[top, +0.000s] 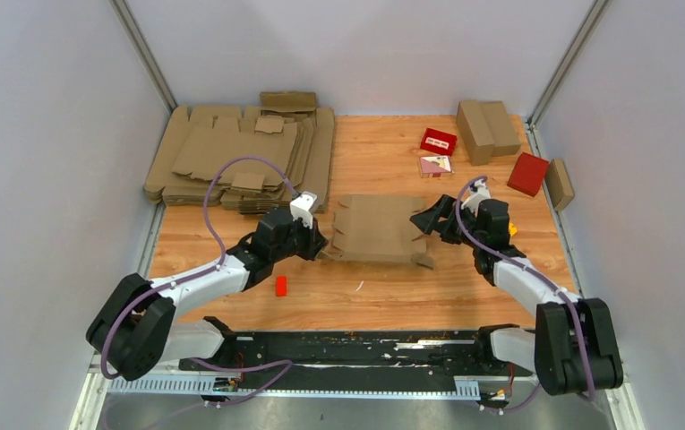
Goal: Fold the paper box
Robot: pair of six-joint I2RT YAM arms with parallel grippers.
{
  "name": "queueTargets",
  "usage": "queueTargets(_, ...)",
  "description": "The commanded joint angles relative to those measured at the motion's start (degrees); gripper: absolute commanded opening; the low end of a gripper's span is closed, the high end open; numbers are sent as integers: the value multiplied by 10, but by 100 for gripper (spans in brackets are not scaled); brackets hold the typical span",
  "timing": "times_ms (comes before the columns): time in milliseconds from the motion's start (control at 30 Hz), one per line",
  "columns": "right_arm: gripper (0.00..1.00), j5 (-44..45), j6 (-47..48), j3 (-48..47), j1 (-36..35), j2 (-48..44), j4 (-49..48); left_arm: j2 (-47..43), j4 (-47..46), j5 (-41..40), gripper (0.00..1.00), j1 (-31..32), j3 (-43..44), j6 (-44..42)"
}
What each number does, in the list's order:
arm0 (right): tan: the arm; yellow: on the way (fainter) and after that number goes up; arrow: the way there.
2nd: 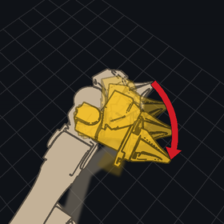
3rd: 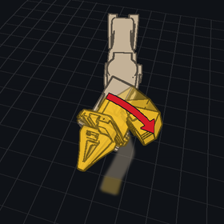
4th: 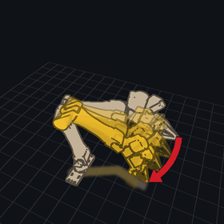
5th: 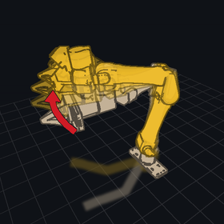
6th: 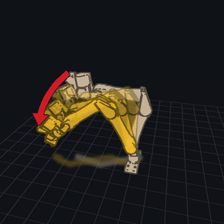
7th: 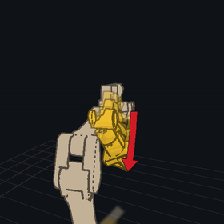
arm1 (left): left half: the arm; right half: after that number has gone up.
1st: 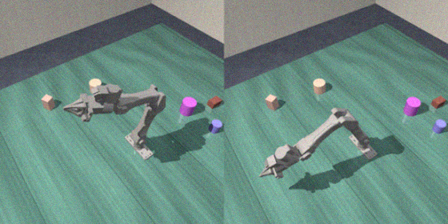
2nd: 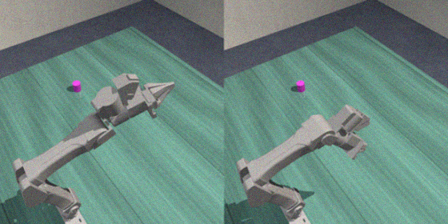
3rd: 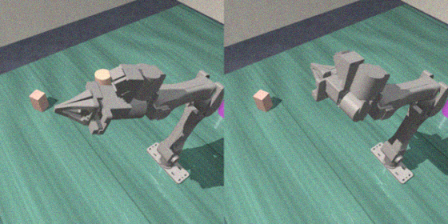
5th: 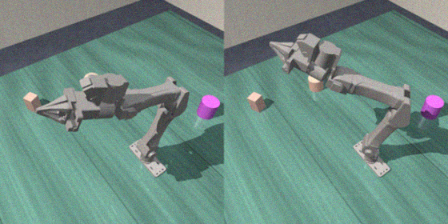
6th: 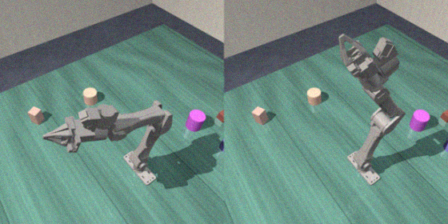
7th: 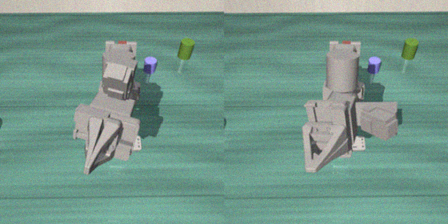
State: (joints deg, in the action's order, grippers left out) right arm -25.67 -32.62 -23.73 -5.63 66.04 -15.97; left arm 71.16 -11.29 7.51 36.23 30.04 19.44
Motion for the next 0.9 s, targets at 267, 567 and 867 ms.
queueTargets(267, 87, 6, 39, -80, -36, 88, 47, -31, -99, 55, 13, -1, -27, -11)
queueTargets(567, 87, 95, 67, -100, -47, 60, 120, -45, -93, 44, 4, -2, -32, -19)
queueTargets(867, 90, 90, 115, -131, -100, 71, 138, -93, -130, 105, 0, -2, -44, -46)
